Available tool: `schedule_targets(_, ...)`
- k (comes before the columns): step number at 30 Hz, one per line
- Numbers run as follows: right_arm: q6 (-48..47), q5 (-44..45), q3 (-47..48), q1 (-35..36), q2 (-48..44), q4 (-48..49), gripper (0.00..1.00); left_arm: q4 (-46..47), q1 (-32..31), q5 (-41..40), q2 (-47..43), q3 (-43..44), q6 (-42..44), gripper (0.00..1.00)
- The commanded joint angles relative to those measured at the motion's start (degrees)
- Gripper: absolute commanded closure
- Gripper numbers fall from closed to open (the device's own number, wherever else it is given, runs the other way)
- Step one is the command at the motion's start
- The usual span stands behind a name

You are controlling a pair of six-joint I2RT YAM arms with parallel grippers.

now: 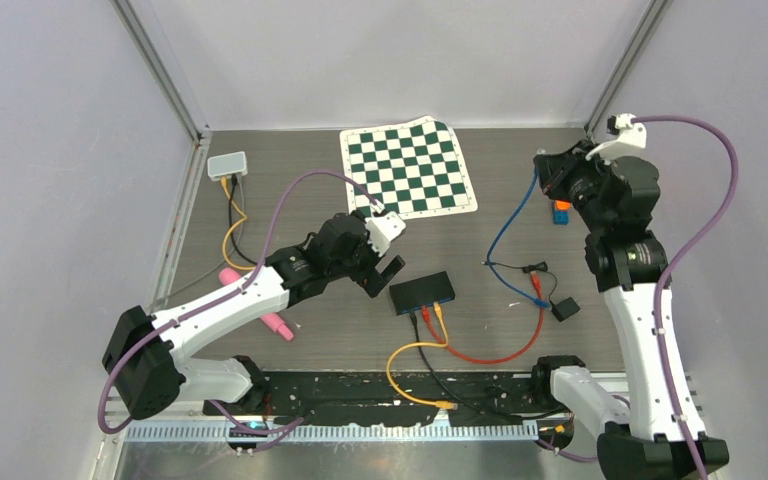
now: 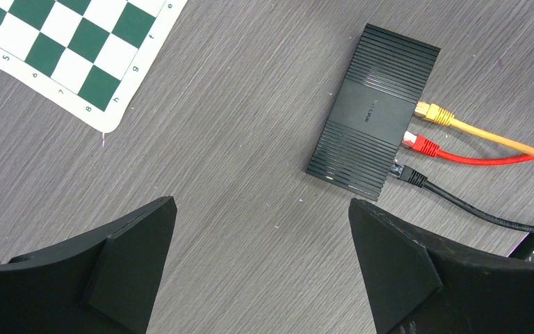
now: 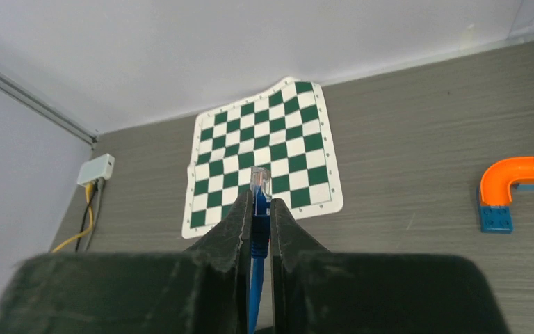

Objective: Pull the plug from the switch port
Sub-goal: Place the connector at the center of the board.

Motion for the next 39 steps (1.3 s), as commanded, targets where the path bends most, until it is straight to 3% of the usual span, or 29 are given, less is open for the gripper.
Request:
schedule_targets(1, -5.98, -6.4, 2.31, -1.68, 5.67, -4.69, 0.95, 1.77, 0.24, 0.38, -0.41, 0.35, -0.74, 0.0)
schedule_targets(9, -4.63, -13.25, -3.59, -1.67, 17.68, -0.18, 0.95, 1.47, 0.24, 1.53, 0.29, 0.75, -1.03, 0.0)
schedule_targets(18, -1.88, -10.77, 0.95, -4.51, 34.21, -1.55, 0.91, 0.8, 0.24, 1.58, 0.1, 0.47, -0.78, 0.01)
schedule_targets(22, -3.21, -10.19, 3.91, -4.55, 41.55, -4.08, 0.86, 1.08, 0.24, 2.16, 0.27, 0.36, -0.44, 0.0)
schedule_targets(23, -2.87, -9.04, 3.62, -4.55, 41.82, -3.69, 0.8, 0.97, 0.22, 2.19, 0.34, 0.48, -0.35, 0.0)
schedule_targets(28, -1.47, -5.45, 3.14, -4.55, 36.81, -3.1, 0.59, 0.44, 0.22, 1.9, 0.61, 0.88, 0.16, 0.0)
schedule_targets(30, -0.16, -5.26, -1.94, -4.25, 29.14, 1.7, 0.43, 0.12, 0.24, 1.03, 0.73, 0.88, 0.44, 0.01)
schedule_targets(31, 0.27, -6.47, -6.25, -4.21, 26.44, 3.77, 0.26, 0.35, 0.24, 0.78, 0.62, 0.56, 0.43, 0.0)
schedule_targets(32, 0.75, -6.99, -7.88, -4.2, 21.99, 6.45, 0.19, 0.72, 0.23, 0.6, 0.62, 0.1, 0.44, 0.0)
schedule_targets(35, -0.12, -9.84, -11.78, -4.2, 17.22, 3.68, 0.16, 0.95, 0.24, 0.27, 1.09, 0.06, 0.21, 0.0)
schedule_targets(39, -0.99, -15.63, -17.23, -4.09, 15.38, -0.67, 0.26, 1.3, 0.23, 0.72, 1.63, 0.2, -0.01, 0.0)
